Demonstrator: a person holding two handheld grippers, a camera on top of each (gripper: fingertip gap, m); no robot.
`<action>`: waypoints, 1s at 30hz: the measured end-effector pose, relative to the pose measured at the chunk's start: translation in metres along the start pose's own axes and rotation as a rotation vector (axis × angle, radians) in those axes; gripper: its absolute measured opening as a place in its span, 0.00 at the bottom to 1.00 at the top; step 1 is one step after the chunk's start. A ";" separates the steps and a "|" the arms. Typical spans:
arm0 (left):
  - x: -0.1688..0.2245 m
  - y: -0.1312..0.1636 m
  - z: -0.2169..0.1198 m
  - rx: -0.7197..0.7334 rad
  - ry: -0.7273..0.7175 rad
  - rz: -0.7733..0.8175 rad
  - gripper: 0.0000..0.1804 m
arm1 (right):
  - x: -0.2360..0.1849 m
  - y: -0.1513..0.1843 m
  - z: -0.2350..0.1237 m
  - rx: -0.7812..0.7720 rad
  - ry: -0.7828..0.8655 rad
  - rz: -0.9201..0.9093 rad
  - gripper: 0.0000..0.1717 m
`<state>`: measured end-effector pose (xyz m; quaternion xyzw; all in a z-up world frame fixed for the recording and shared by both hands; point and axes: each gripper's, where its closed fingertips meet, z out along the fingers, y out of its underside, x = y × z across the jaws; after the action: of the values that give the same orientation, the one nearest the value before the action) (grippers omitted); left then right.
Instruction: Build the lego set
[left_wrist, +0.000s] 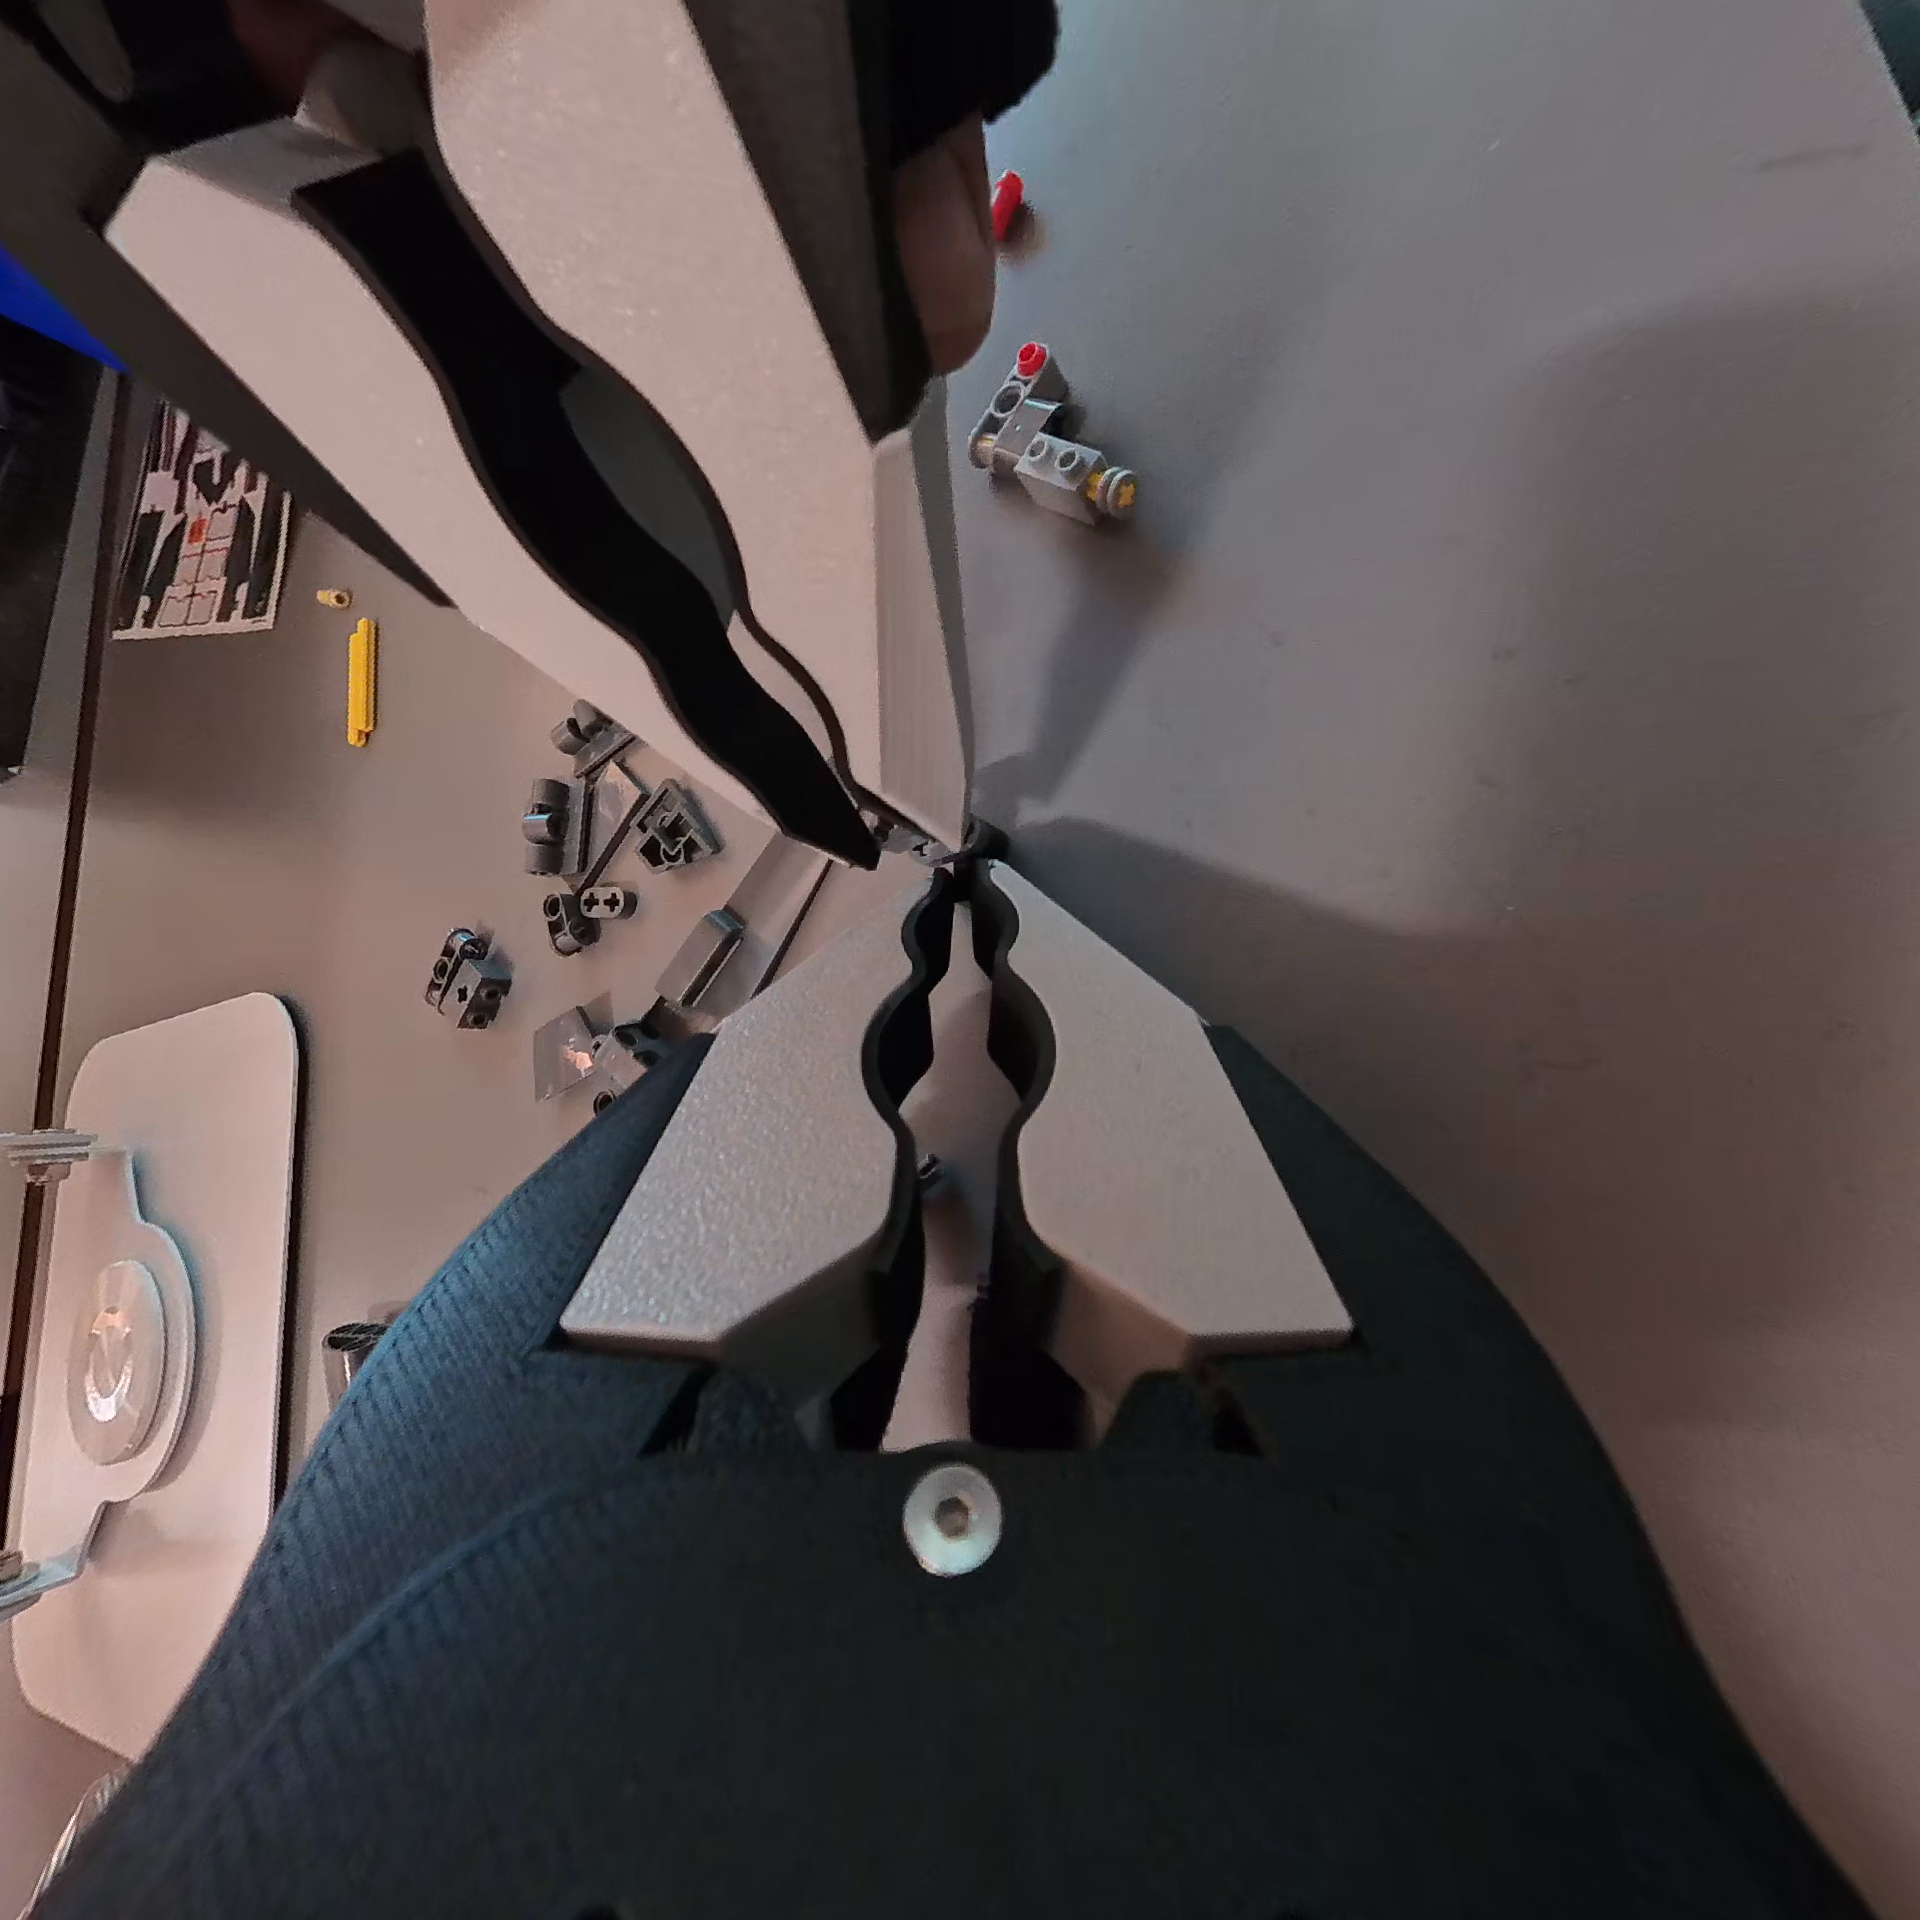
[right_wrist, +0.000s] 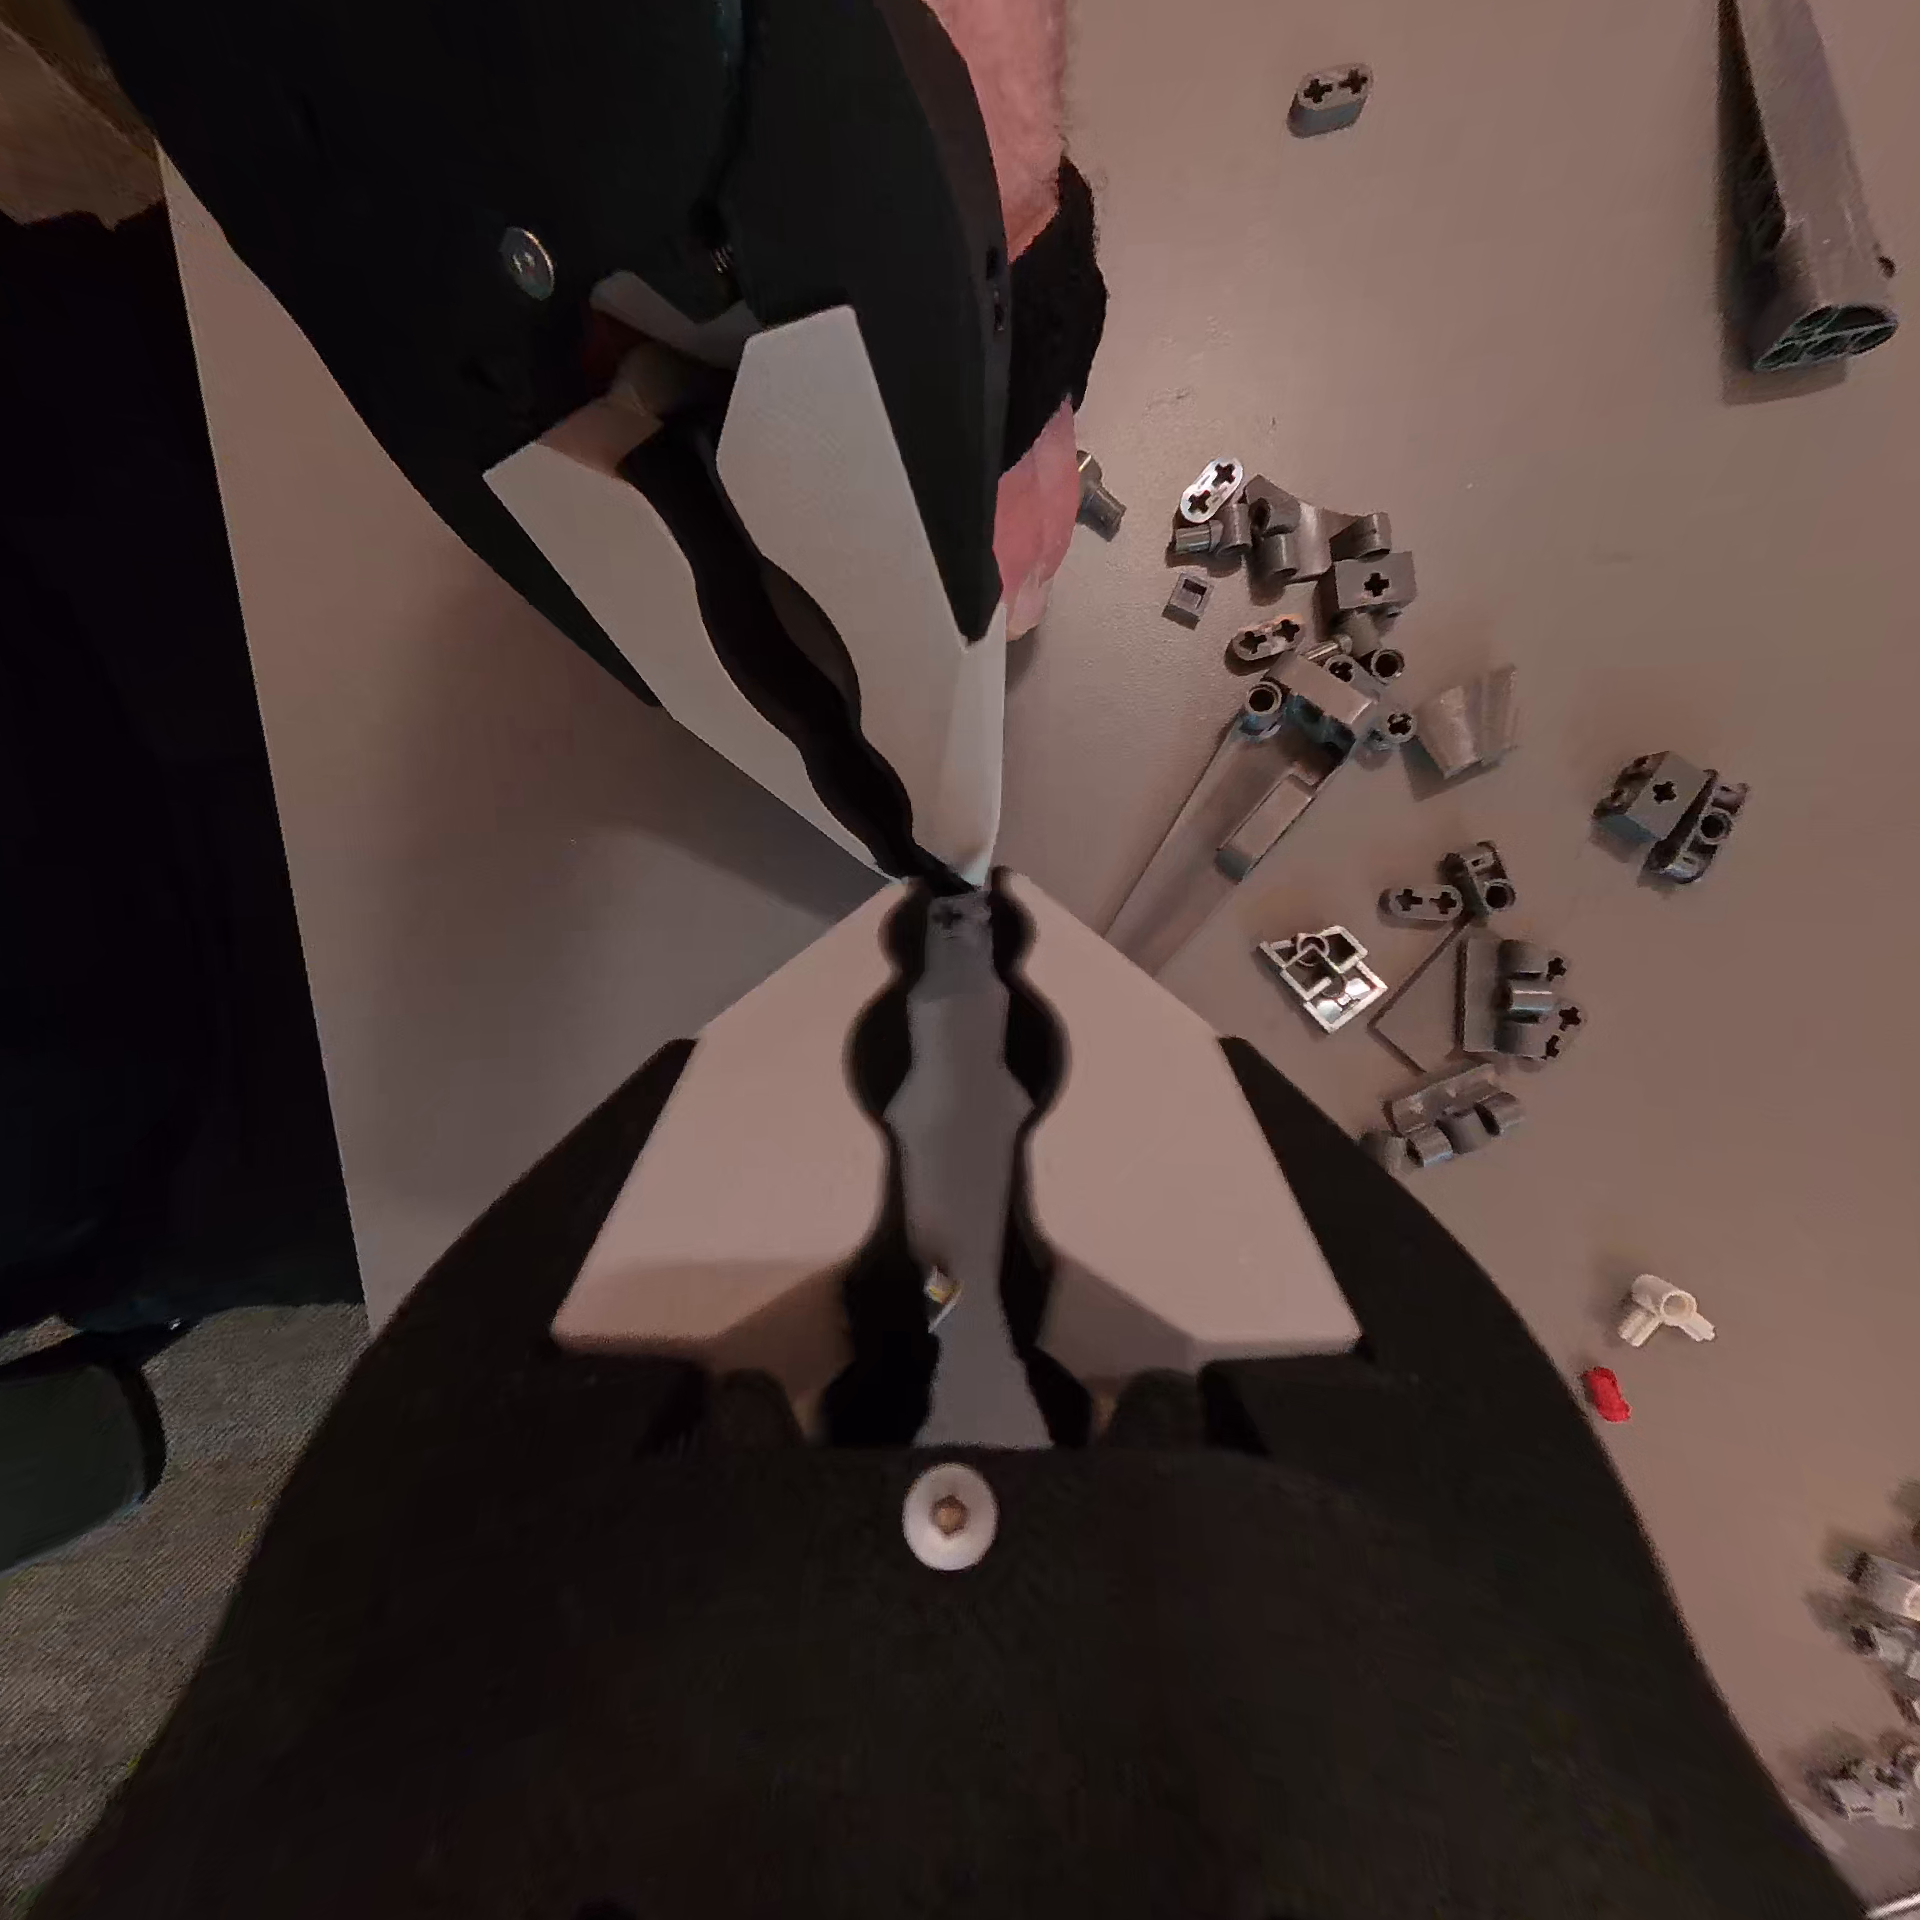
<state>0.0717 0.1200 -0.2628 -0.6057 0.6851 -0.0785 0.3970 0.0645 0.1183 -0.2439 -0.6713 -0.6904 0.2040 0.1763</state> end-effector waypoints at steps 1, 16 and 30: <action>-0.001 0.000 0.000 0.000 -0.004 -0.001 0.01 | -0.002 -0.001 0.001 0.011 0.007 -0.005 0.00; 0.000 -0.001 0.001 0.007 -0.002 0.008 0.01 | 0.002 0.002 -0.013 0.077 0.004 0.055 0.19; 0.000 -0.001 0.001 0.009 0.000 0.011 0.01 | 0.002 0.008 0.004 0.008 -0.040 0.023 0.08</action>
<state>0.0733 0.1200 -0.2627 -0.6001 0.6881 -0.0795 0.4001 0.0686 0.1197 -0.2515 -0.6744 -0.6851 0.2221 0.1627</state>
